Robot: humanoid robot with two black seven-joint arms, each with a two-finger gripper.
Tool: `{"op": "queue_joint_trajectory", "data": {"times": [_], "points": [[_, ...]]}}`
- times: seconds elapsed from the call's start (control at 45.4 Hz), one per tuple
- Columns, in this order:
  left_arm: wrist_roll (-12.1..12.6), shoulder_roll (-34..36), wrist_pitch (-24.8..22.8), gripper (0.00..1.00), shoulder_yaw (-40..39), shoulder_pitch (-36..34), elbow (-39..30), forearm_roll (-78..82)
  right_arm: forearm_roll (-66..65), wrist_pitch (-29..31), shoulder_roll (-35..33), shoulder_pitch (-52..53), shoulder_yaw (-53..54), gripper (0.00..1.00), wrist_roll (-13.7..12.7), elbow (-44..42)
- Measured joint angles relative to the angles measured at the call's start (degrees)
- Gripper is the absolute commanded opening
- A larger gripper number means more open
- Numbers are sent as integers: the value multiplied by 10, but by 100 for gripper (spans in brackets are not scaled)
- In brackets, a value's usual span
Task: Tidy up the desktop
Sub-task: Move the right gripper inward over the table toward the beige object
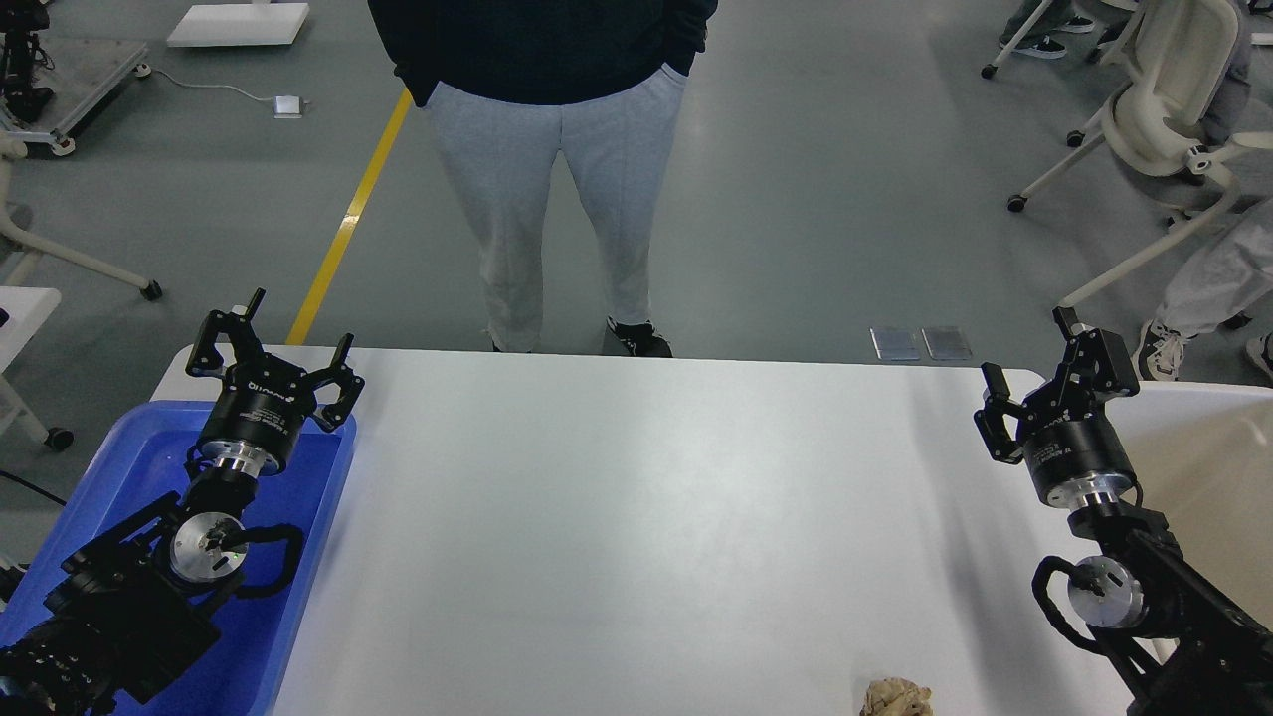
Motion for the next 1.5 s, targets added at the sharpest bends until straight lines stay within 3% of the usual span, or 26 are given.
{"op": "queue_joint_trajectory", "data": {"times": [0.507, 0.794, 1.234, 1.499], "points": [[0, 0, 0, 100, 0, 0, 0, 0, 0, -5, -2, -9, -2, 99, 1, 5], [0, 0, 0, 100, 0, 0, 0, 0, -9, -8, -36, -7, -51, 99, 2, 54], [0, -1, 0, 100, 0, 0, 0, 0, -34, -19, -191, 108, -275, 99, 4, 104], [0, 0, 0, 100, 0, 0, 0, 0, -171, -22, -259, 167, -367, 99, -4, 145]]}}
